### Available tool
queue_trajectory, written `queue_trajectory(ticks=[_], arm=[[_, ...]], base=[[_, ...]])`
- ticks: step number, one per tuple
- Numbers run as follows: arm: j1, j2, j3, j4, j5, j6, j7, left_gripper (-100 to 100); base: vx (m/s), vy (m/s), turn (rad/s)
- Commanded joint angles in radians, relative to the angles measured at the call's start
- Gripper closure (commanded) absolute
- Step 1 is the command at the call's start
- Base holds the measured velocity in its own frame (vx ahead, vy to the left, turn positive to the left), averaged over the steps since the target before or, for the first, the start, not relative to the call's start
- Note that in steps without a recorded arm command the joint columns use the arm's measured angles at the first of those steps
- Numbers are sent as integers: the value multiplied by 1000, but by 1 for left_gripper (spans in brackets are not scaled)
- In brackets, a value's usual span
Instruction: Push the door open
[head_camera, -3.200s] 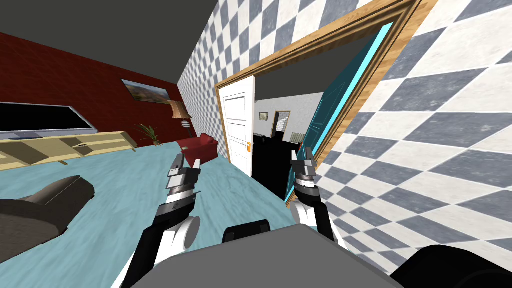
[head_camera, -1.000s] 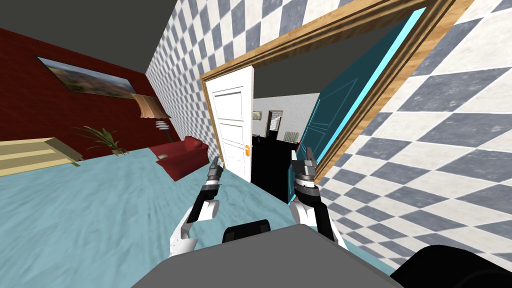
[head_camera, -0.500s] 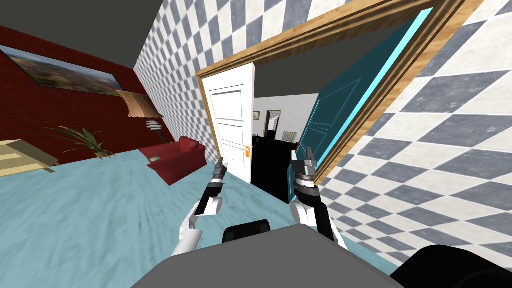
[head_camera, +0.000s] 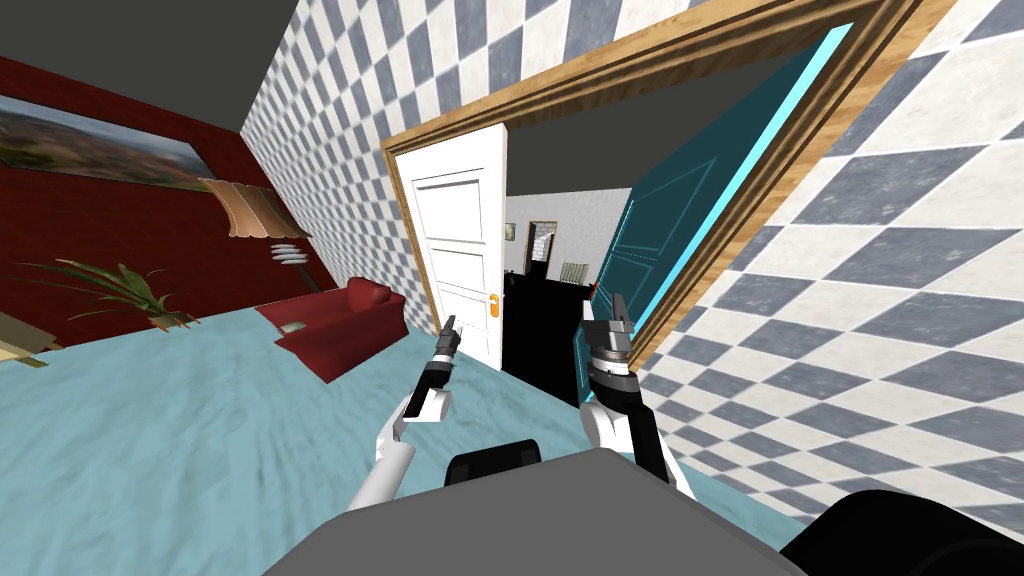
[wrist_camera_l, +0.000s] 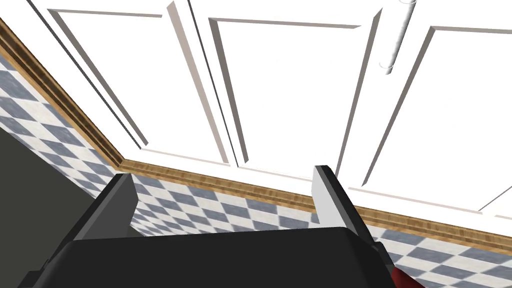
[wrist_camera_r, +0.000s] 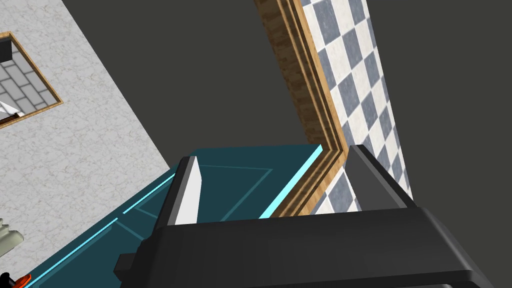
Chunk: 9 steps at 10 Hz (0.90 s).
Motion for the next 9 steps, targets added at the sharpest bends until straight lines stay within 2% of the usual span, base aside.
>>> queue_trajectory(ticks=[1, 2, 3, 4, 5, 6, 8, 9], arm=[[-40, 1, -7, 50, -1, 7, 7, -100], [-40, 1, -7, 63, -1, 7, 7, -100], [-63, 1, -12, 101, -1, 6, 11, -100], [-63, 1, -12, 101, -1, 6, 11, -100], [-86, 2, -17, 137, -2, 4, 15, -100], [-86, 2, -17, 138, -2, 4, 15, -100], [-131, 1, -27, 206, -3, 2, 24, -100], [-131, 1, -27, 212, -3, 2, 24, -100]], base=[[80, 102, -91], [59, 69, -26], [50, 58, -52], [36, 41, -37], [31, 46, -69], [30, 41, -33], [49, 50, -72], [56, 63, -35]])
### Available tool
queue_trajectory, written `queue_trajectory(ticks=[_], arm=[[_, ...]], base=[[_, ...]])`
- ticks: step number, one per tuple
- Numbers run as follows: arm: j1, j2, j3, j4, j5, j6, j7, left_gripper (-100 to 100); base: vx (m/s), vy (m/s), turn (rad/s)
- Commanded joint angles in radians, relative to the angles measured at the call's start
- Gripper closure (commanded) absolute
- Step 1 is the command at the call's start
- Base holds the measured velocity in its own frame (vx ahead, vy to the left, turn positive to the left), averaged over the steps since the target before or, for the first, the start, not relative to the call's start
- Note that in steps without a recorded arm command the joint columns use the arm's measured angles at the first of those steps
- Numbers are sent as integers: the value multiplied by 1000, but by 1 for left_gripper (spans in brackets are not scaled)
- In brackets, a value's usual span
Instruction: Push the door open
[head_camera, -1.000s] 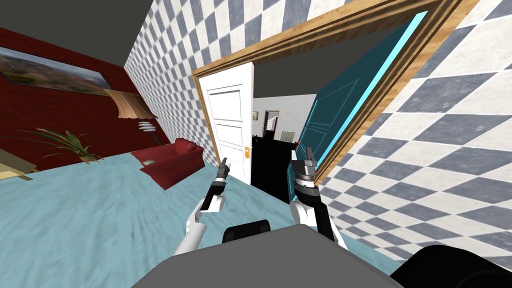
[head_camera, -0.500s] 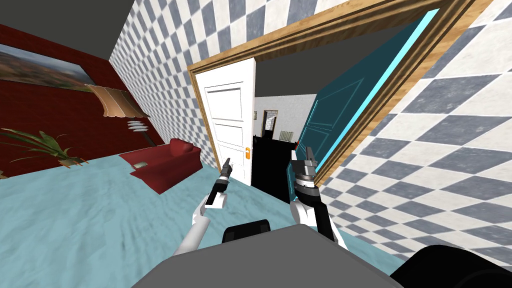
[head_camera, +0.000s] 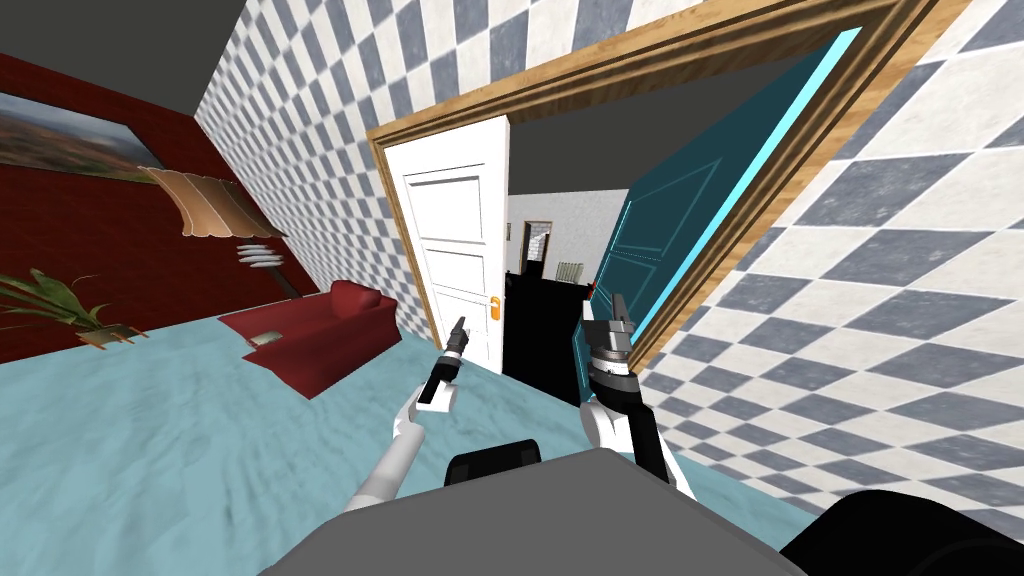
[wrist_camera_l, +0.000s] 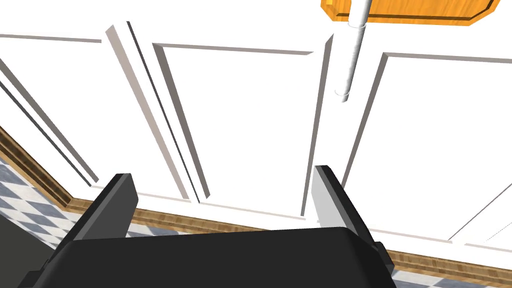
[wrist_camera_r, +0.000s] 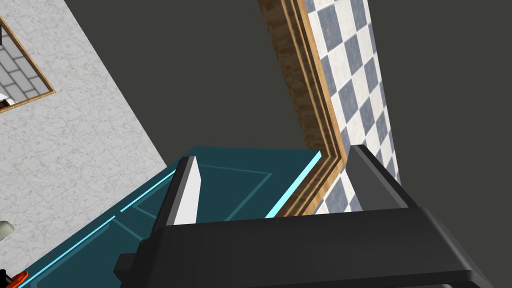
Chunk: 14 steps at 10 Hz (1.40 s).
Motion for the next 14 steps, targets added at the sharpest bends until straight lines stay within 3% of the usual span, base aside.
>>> queue_trajectory(ticks=[1, 10, 14], arm=[[-27, -2, -6, 45, -1, -1, 4, -100], [-210, -16, -46, 344, -5, -10, 37, -100], [-259, -23, -56, 425, -6, -12, 46, -100]], base=[[58, 68, -50], [71, 92, -86], [53, 65, -48]])
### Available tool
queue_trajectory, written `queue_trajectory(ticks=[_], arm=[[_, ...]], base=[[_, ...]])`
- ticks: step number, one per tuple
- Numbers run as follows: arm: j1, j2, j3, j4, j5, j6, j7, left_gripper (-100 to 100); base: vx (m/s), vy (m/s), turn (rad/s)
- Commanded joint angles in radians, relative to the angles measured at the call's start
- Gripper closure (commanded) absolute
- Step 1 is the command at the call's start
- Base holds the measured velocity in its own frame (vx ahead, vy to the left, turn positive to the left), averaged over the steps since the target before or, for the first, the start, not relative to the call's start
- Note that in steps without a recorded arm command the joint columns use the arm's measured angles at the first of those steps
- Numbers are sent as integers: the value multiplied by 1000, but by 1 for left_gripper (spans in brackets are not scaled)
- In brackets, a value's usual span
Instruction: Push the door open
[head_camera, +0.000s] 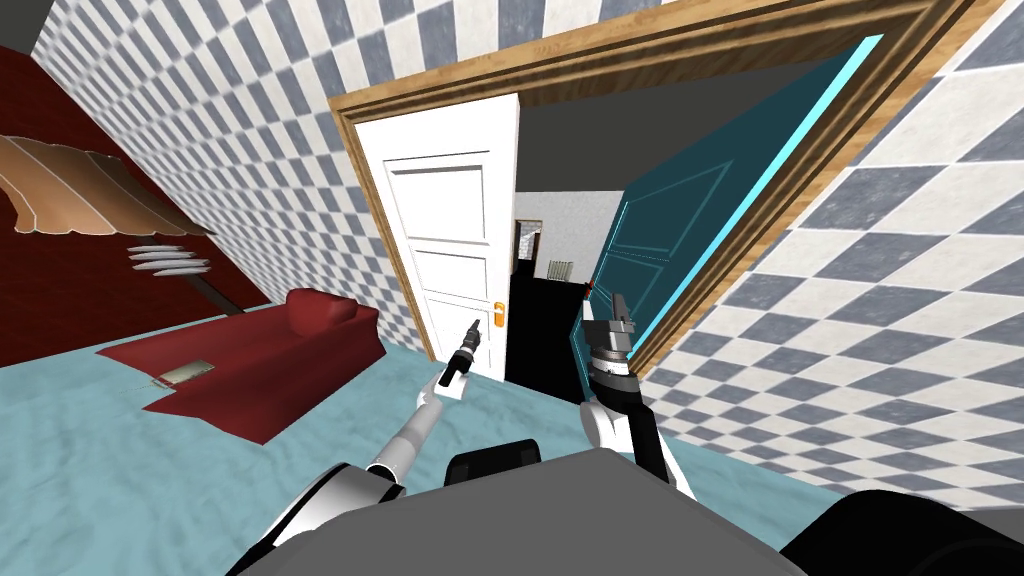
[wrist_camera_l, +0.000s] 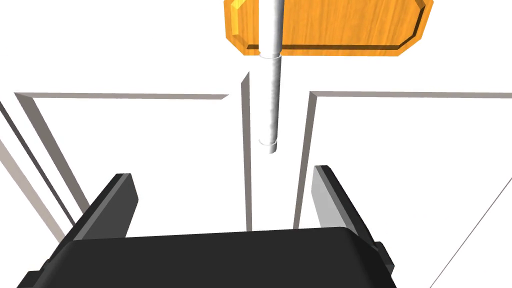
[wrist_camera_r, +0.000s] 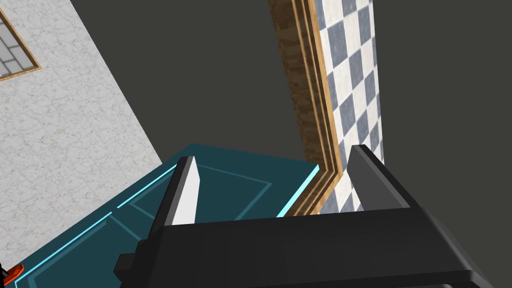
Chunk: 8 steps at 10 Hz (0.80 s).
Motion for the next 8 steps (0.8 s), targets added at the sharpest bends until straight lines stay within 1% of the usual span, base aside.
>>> queue_trajectory(ticks=[1, 5, 8], arm=[[-21, -4, -6, 33, -1, 2, 4, -100], [-72, -14, -17, 116, -2, -1, 13, -100], [-121, -27, -27, 196, -3, -3, 22, -100]], base=[[44, 60, -57], [52, 66, -58], [58, 83, -67]])
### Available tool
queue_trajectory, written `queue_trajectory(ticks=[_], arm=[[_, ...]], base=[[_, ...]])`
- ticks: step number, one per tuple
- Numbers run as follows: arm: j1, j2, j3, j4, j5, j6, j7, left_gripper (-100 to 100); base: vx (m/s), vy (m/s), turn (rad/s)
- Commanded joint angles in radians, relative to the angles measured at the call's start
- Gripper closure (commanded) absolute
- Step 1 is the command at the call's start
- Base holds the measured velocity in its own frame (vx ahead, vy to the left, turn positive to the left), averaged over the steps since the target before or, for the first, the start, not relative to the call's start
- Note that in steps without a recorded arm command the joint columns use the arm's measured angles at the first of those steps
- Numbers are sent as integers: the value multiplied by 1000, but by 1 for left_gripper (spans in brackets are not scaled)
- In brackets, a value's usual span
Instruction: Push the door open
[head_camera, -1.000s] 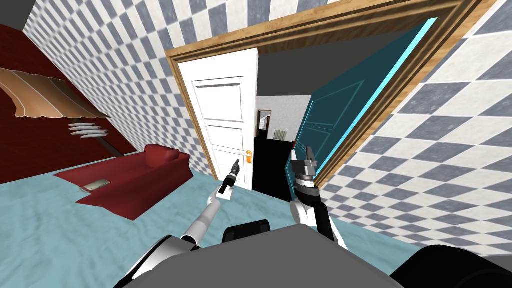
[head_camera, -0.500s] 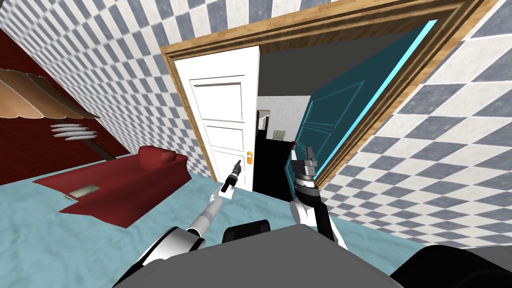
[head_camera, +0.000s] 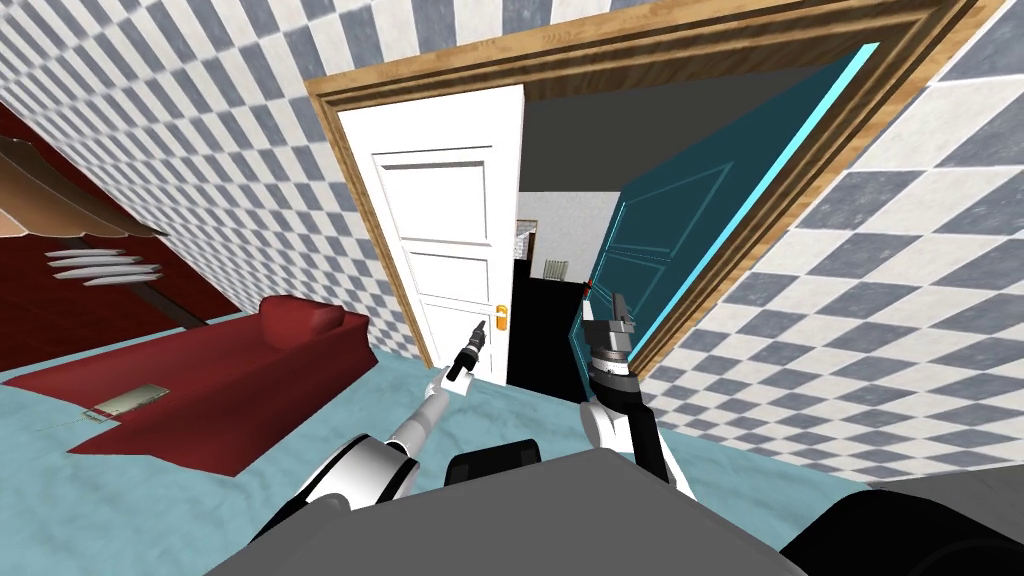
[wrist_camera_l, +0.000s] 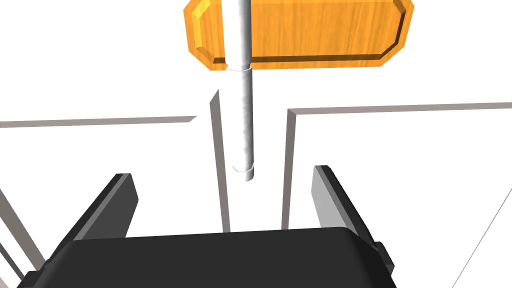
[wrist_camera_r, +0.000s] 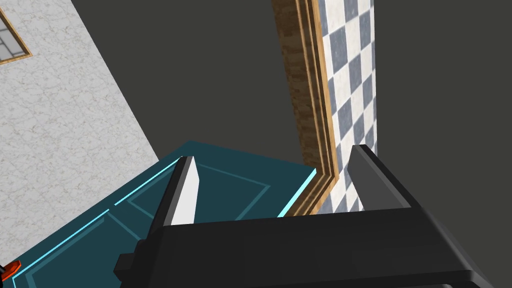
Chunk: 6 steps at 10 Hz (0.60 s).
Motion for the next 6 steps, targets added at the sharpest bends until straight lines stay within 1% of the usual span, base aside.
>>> queue_trajectory(ticks=[1, 2, 5, 6], arm=[[0, 0, 0, 0, 0, 0, 0, -100], [-1, 13, 3, 2, 1, 1, -1, -100], [0, 21, 8, 5, 2, -1, -3, -100], [0, 21, 10, 7, 3, -2, -4, -100]], base=[[27, 33, -15], [124, -38, -26], [174, -56, -21], [174, -89, -33]])
